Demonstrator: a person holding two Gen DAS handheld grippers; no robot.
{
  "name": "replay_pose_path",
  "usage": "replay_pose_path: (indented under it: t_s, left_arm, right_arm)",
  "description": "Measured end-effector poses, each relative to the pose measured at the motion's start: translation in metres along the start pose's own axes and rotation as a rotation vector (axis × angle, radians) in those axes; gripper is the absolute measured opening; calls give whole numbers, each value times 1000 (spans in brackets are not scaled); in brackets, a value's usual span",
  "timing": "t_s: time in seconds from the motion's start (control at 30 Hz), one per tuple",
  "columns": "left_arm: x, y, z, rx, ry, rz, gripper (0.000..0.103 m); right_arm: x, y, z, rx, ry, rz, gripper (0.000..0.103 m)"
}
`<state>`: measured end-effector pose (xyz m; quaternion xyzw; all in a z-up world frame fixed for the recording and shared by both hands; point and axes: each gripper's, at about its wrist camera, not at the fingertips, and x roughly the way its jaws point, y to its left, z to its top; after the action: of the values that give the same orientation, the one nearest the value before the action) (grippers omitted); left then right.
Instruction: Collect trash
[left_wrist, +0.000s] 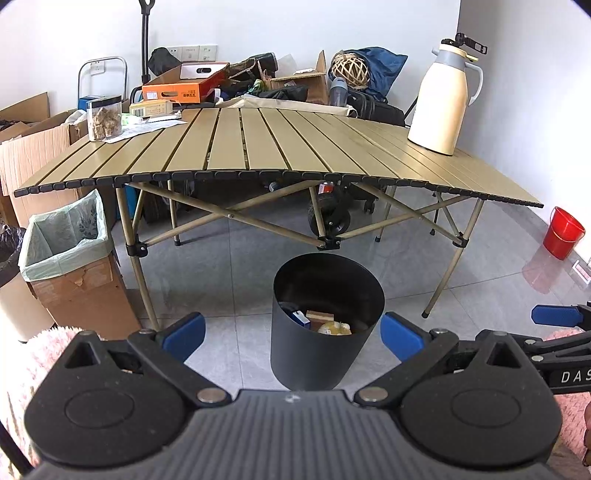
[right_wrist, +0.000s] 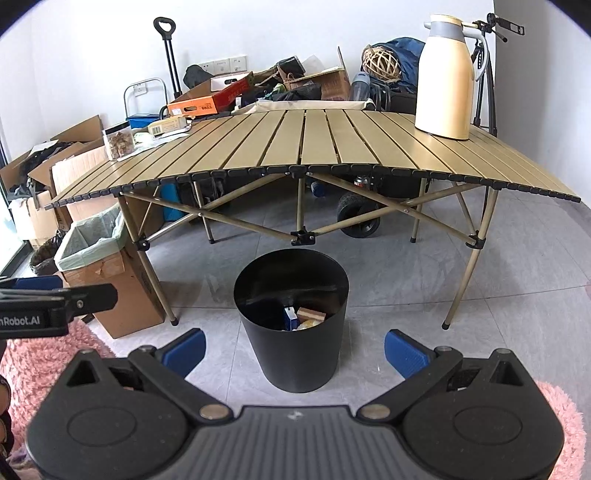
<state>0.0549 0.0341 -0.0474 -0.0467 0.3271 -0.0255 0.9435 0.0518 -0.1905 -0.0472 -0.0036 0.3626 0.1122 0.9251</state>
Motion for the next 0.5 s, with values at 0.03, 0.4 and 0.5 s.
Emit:
replay_pose_path:
  t_s: [0.03,0.4,0.5]
  left_arm:
    - [0,0,0,0,0,1,103]
    - [-3,-2,1,-1,-15,0,103]
    - [-6,-3,1,1,-25,5,103]
  right_arm:
    - [0,0,0,0,-1,0,103]
    - [-2,0,1,-3,-10,-3,103]
    - [-4,0,1,-6,-16,-5,103]
